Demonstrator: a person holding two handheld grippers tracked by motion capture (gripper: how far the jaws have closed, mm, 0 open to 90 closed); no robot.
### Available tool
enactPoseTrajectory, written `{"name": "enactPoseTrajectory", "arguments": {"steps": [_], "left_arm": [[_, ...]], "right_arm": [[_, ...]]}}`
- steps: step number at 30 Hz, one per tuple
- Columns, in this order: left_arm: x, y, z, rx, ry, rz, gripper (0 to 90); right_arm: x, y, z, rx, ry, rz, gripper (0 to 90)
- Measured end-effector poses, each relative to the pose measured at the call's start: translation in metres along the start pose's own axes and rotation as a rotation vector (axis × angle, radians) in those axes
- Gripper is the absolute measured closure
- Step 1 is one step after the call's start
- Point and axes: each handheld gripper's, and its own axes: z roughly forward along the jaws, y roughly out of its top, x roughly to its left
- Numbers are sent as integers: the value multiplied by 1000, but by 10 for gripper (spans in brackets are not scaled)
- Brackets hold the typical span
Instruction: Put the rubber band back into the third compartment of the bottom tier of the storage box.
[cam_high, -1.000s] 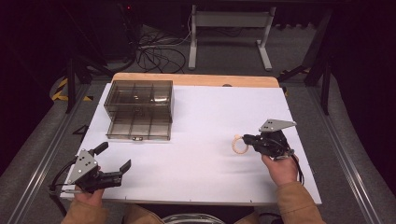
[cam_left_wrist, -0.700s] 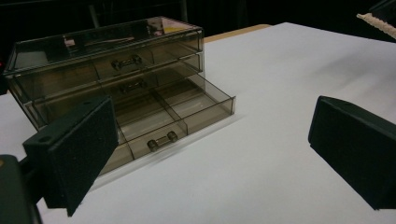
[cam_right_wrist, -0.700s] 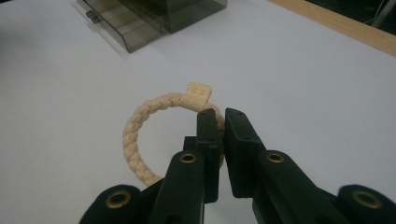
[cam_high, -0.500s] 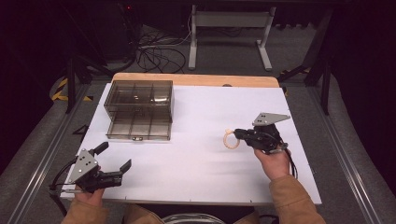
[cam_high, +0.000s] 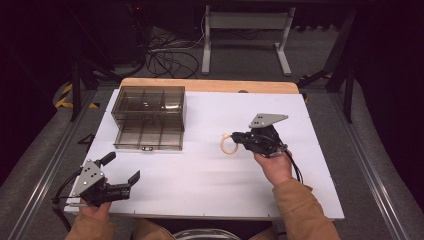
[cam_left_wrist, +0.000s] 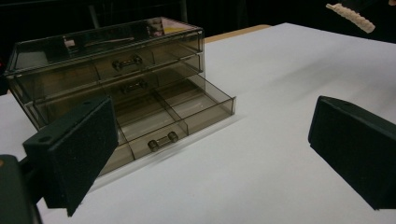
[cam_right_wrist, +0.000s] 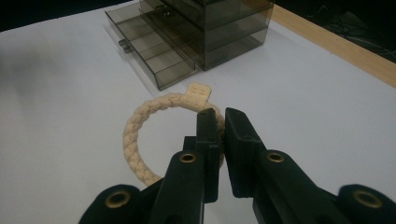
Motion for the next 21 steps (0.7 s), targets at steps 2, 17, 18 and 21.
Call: {"name": "enactPoseTrajectory", "arguments": {"steps": [2, 17, 18, 21], "left_arm": [[0, 0, 0, 3, 0, 0, 24], [1, 0, 0, 0, -3, -1, 24], [1, 0, 0, 2, -3, 0, 24], [1, 0, 0, 2, -4, 1, 24]], "right_arm": [[2, 4, 5, -1, 7, -5, 851], [10, 22, 37, -27, 34, -35, 849], [10, 22, 39, -31, 36, -36, 848], [11, 24, 44, -37, 39, -33, 848]]}}
